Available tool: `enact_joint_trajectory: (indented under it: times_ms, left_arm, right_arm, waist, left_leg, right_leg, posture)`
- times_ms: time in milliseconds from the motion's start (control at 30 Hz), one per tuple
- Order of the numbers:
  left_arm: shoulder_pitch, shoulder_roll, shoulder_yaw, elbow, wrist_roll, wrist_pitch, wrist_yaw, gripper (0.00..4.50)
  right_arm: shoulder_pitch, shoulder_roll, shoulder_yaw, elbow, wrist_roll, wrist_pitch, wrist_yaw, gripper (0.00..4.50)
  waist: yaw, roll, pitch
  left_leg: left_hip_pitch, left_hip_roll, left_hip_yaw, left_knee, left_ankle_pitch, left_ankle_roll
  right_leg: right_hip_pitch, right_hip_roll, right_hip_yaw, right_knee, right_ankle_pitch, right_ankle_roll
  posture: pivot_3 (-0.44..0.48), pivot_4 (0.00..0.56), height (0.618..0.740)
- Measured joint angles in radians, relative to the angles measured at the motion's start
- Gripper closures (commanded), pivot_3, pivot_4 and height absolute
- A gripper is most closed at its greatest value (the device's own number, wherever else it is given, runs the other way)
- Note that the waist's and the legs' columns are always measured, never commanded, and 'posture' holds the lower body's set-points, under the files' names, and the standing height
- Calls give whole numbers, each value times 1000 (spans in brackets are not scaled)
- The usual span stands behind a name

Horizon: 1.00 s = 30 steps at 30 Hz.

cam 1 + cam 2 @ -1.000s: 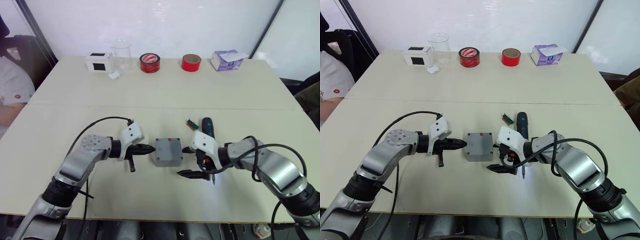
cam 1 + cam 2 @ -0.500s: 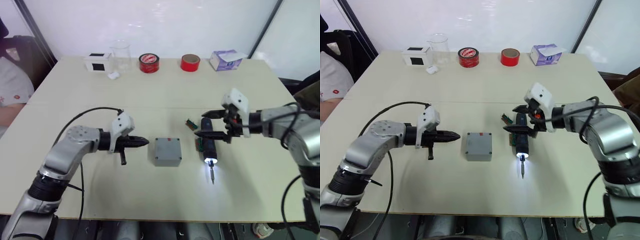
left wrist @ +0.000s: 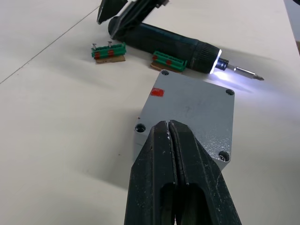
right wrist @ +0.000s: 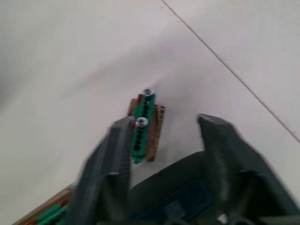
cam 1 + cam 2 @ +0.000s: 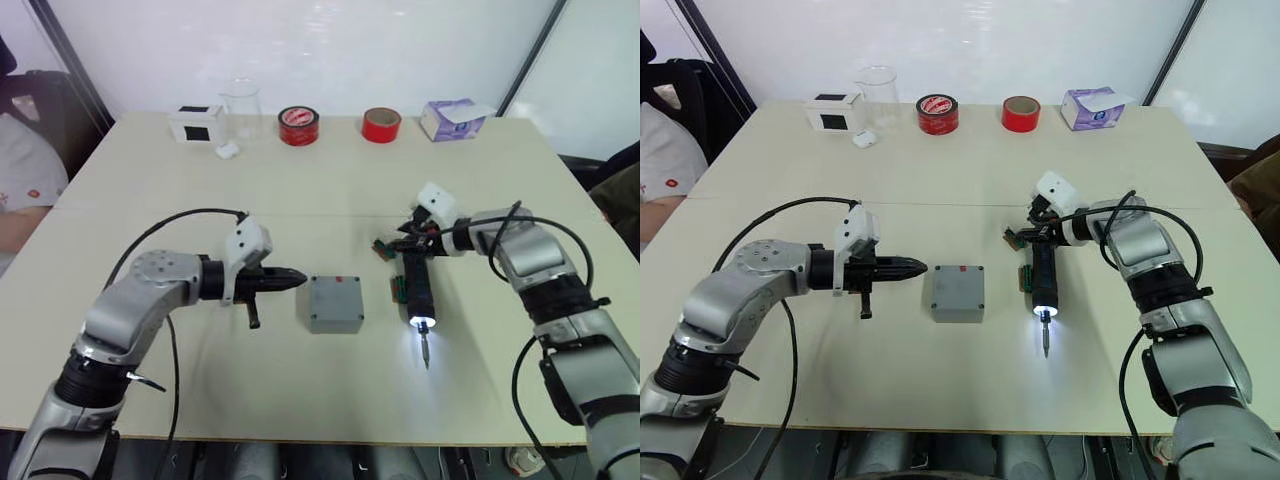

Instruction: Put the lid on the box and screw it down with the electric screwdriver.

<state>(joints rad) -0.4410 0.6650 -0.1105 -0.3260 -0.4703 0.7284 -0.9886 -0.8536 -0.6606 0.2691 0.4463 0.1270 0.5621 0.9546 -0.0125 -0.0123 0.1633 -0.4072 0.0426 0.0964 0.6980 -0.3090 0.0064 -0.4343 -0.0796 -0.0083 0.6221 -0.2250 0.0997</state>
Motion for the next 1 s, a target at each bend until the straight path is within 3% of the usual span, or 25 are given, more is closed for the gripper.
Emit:
enact_joint_trajectory:
  times_ms: [300,1000]
  left_arm:
    - [9,-6,-3,-1,2,-2,32,4500]
    - [13,-10,-25,-4,12,-23,55,4500]
  right_arm:
    - [-19,13,27,18,-55,-1,84,3081]
    - [-64,45,64,32,-156,-1,124,3081]
  waist:
    - [0,0,0]
    - [-1,0,0]
  left_leg:
    - [0,0,0,0,0,0]
    - [1,0,0,0,0,-1]
  right_leg:
    - [0,0,0,2,0,0]
    - [-2,0,0,6,0,0]
  posture:
    - [0,150,740]
    - [0,150,740]
